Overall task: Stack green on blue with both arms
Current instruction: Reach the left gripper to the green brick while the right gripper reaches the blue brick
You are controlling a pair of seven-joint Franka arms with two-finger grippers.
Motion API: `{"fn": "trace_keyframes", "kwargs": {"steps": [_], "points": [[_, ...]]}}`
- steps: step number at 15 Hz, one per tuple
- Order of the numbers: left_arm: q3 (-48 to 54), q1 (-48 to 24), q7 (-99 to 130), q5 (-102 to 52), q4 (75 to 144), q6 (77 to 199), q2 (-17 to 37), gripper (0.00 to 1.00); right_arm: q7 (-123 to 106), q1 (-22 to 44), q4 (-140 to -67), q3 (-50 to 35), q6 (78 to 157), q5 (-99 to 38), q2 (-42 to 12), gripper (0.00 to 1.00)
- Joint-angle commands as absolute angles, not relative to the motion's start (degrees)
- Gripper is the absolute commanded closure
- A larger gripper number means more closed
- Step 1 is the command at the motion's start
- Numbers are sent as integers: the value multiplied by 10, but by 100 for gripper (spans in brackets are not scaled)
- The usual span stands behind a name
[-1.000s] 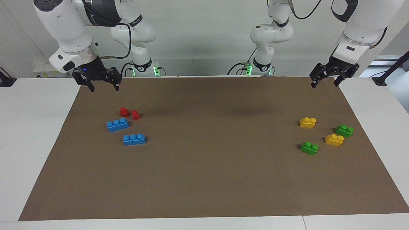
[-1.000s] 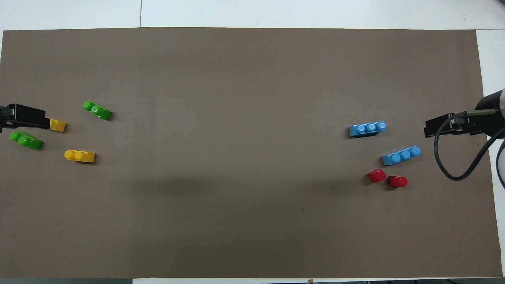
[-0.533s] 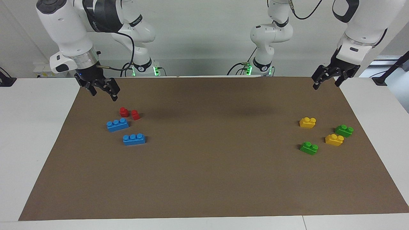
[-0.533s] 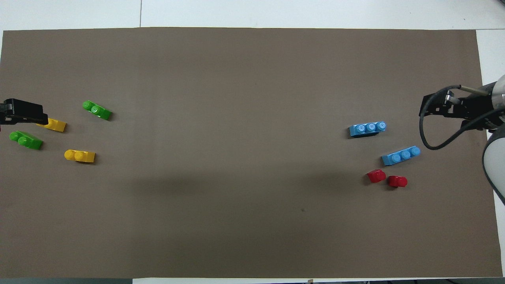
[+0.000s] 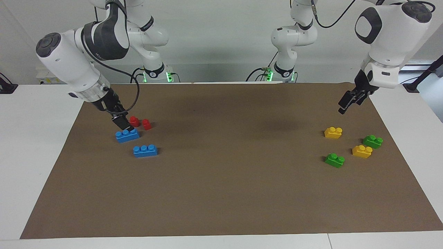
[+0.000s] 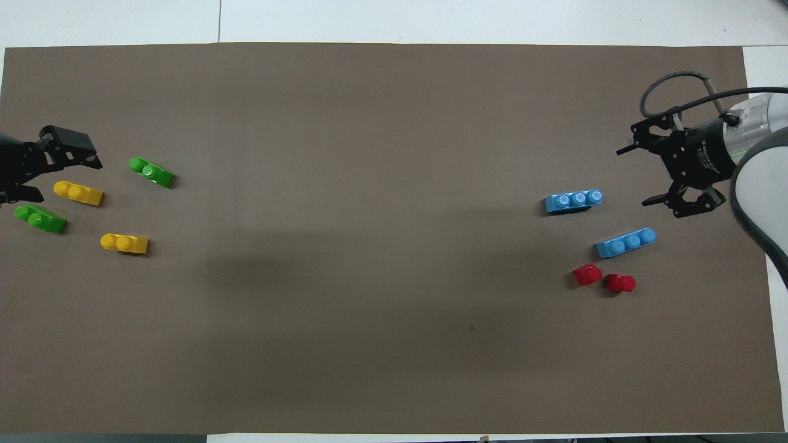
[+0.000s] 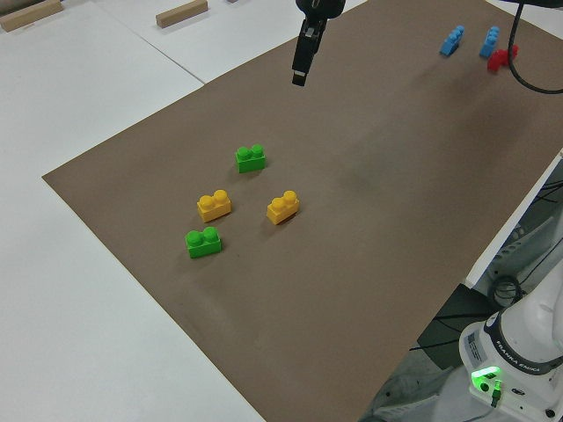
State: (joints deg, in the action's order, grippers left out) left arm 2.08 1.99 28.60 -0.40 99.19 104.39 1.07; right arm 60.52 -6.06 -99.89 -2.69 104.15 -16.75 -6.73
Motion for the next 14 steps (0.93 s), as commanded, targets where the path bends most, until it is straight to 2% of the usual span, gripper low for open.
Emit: {"fn": "trace_keyframes", "kwargs": {"steps": [1,7,14], "points": [[19,32,352,-21,998,1092,53,0,627,-92,-999,-30,1065,-207,-97,5],[18,49,479,-21,995,1192,141,0,635,-105,-1033,-30,1111,-255,-133,6],[18,60,533,-33,980,1263,213,0,614,-105,-1049,-31,1114,-254,-181,5]]}}
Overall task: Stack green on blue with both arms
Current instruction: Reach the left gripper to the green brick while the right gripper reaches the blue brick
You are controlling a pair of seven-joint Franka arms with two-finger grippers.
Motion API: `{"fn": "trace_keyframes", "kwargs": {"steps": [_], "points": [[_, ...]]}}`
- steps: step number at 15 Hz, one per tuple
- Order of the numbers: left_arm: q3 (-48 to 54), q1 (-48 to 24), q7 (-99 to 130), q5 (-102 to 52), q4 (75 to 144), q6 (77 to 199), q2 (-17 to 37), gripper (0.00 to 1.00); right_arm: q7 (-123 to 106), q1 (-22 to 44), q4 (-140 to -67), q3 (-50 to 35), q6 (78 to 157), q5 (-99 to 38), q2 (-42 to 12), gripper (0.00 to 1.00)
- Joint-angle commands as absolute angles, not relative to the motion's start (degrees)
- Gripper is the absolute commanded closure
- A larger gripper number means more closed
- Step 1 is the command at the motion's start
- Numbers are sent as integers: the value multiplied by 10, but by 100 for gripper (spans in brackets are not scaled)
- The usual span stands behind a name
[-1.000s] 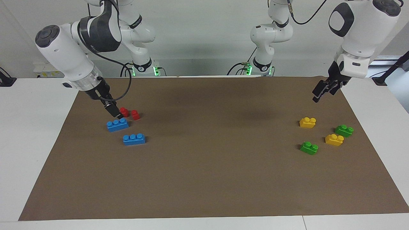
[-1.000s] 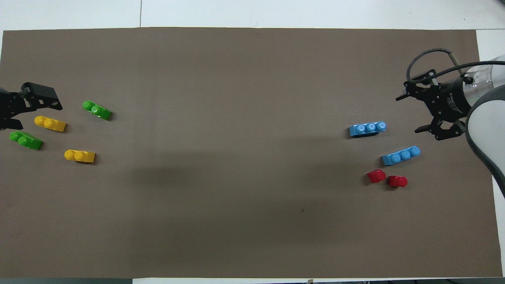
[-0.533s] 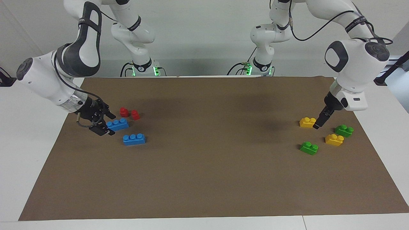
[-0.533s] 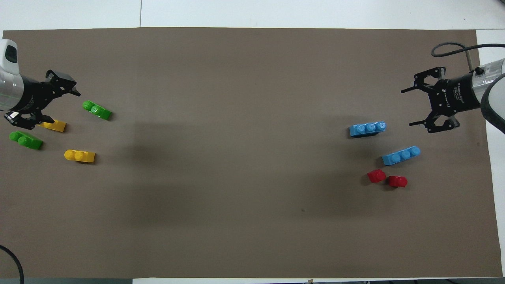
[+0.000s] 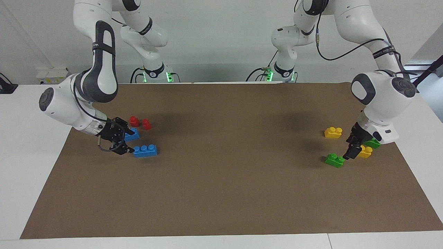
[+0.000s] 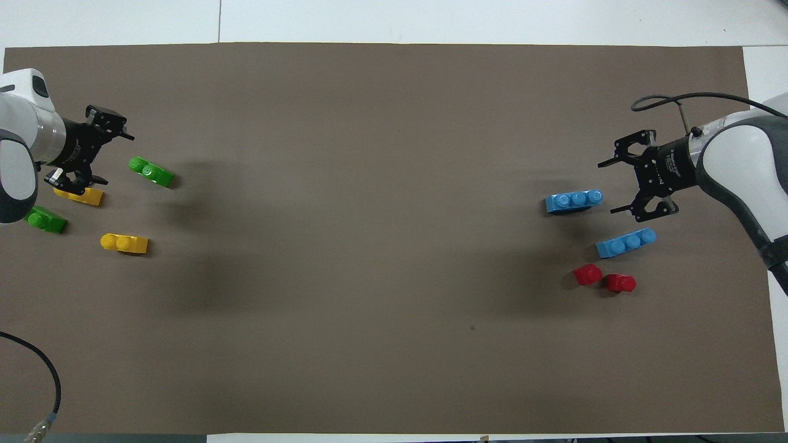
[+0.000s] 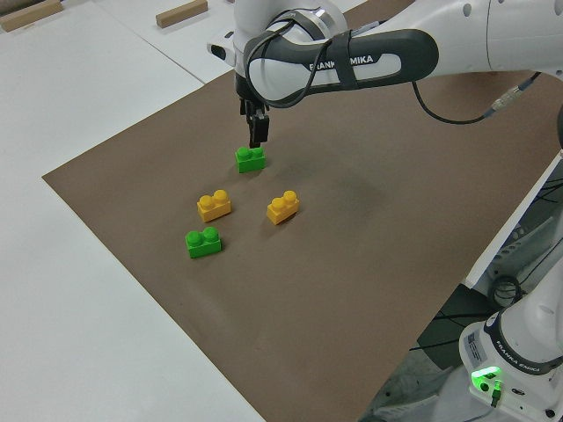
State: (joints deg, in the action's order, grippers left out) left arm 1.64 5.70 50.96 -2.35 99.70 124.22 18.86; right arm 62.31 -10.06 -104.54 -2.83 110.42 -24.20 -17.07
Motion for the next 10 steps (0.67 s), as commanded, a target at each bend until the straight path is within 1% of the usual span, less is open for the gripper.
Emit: {"fn": "trace_keyframes", "kwargs": {"steps": [1,8,10], "points": [[18,60,533,-34,979,1273,218,0,607,-106,-1049,-31,1114,-254,-188,5],[18,55,558,-32,987,1324,261,0,602,-106,-1079,-31,1173,-279,-201,5],[18,60,562,-31,997,1340,262,0,601,-102,-1096,-31,1194,-279,-198,5]]}}
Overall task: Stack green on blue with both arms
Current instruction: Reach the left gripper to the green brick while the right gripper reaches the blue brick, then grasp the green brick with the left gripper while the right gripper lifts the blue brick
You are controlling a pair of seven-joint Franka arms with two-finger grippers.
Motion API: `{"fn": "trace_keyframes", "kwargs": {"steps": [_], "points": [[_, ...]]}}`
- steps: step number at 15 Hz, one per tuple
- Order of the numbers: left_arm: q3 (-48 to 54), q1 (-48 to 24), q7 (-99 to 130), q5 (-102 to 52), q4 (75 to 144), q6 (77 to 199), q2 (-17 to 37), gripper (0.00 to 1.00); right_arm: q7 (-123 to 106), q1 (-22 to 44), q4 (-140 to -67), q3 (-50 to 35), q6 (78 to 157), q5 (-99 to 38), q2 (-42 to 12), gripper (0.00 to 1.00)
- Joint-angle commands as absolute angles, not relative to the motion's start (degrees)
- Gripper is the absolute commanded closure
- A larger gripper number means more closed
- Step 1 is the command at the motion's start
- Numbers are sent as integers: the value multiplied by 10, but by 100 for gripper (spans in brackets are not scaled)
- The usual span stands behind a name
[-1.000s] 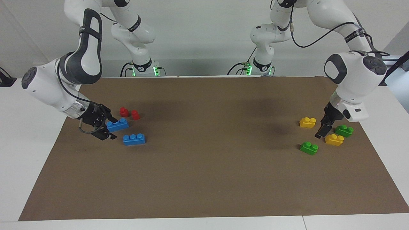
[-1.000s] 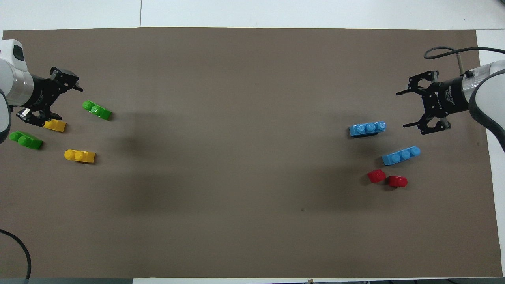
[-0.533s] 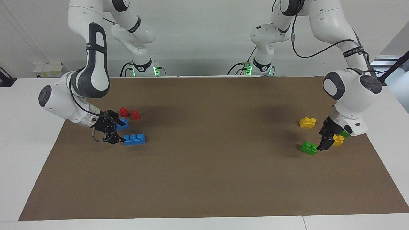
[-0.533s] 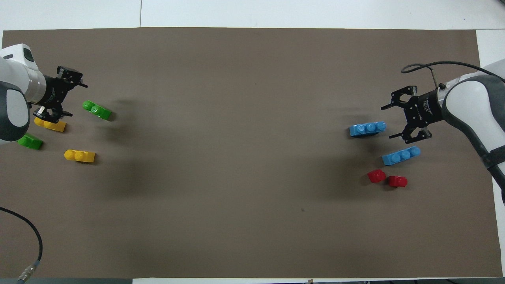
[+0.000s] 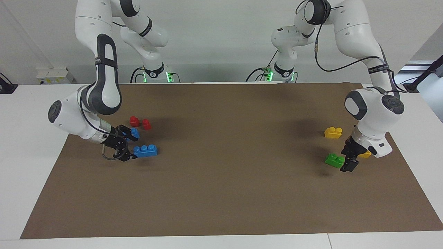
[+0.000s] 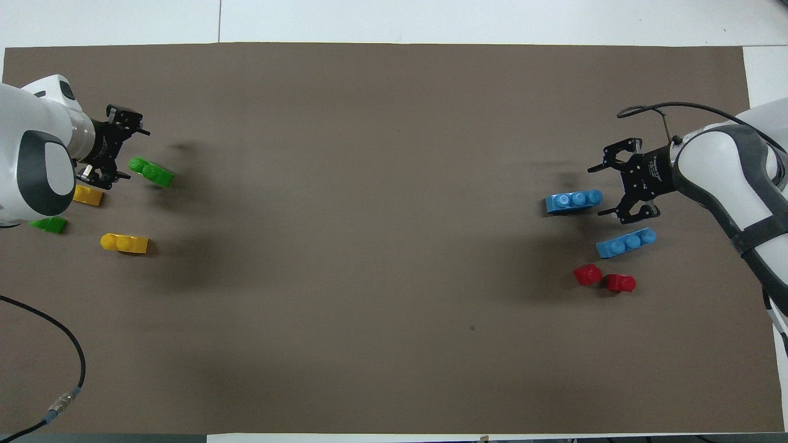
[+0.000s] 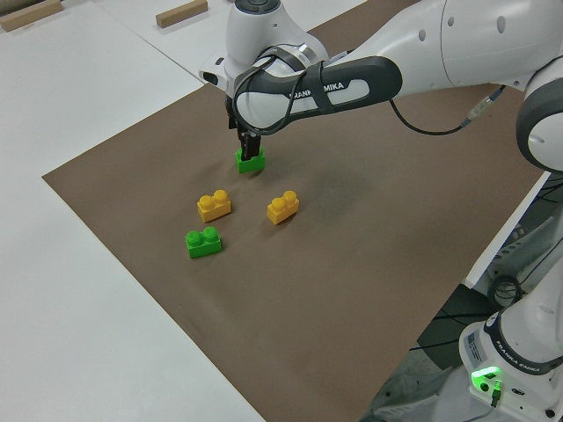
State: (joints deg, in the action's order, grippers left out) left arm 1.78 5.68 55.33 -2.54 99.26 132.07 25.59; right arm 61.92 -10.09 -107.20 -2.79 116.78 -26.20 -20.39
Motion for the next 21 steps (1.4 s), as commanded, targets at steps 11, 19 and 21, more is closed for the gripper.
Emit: {"fn": "trace_keyframes", "kwargs": {"steps": [11,19,21], "points": [[18,59,562,-30,1030,1368,259,34,575,-102,-1120,-31,1230,-300,-202,56],[18,52,556,-25,1014,1346,257,100,526,-104,-1081,-32,1187,-300,-203,100],[18,51,558,-26,987,1296,251,100,575,-84,-1038,-33,1159,-300,-202,100]]}}
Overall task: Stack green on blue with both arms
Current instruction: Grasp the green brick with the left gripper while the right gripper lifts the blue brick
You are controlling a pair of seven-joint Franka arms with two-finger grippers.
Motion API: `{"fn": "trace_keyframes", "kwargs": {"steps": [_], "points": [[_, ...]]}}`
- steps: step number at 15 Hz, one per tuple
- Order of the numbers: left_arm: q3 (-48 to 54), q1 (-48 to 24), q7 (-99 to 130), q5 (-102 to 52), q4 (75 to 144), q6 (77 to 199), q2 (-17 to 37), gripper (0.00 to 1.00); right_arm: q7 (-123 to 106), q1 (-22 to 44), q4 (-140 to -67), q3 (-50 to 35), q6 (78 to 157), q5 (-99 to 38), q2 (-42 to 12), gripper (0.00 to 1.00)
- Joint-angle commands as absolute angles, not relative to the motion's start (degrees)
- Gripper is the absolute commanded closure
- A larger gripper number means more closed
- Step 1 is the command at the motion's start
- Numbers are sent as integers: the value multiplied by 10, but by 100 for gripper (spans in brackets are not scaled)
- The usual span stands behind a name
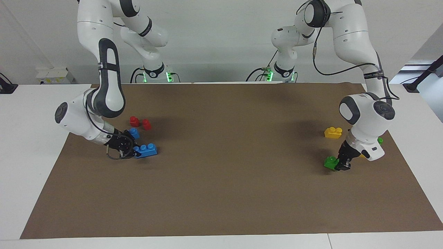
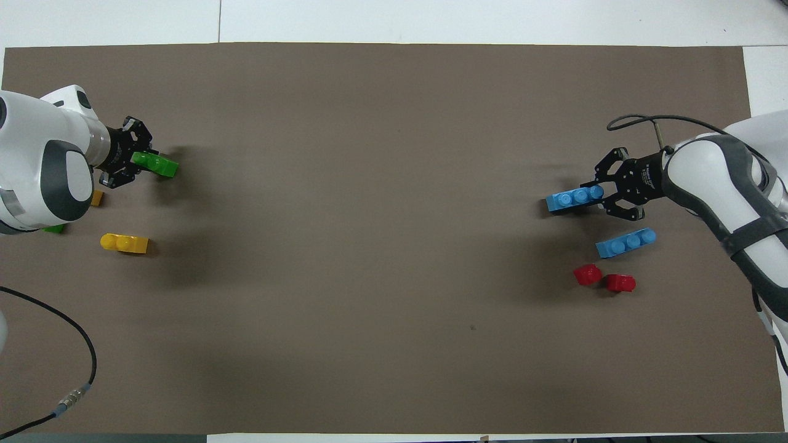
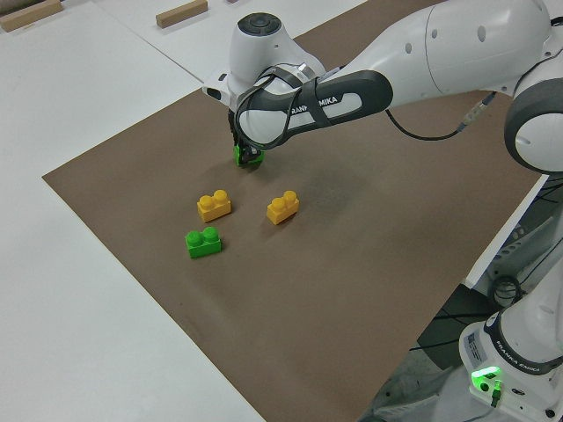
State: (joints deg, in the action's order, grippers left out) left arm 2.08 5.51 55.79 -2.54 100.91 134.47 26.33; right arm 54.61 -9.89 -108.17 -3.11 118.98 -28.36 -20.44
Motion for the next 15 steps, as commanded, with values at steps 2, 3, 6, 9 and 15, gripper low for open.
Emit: {"fn": "trace_keyframes", "kwargs": {"steps": [2,3,6,9,15], "points": [[18,45,562,-26,961,1231,233,100,622,-50,-1011,-36,1158,-301,-200,100],[18,40,563,-26,961,1209,217,100,651,-29,-999,-36,1158,-301,-198,100],[18,26,595,-26,961,1147,176,100,734,44,-991,-37,1171,-301,-186,100],[23,11,654,-26,961,1099,139,100,829,116,-993,-36,1225,-304,-186,100],[23,-60,823,-29,963,1040,94,100,976,233,-1048,-37,1352,-313,-187,100]]}}
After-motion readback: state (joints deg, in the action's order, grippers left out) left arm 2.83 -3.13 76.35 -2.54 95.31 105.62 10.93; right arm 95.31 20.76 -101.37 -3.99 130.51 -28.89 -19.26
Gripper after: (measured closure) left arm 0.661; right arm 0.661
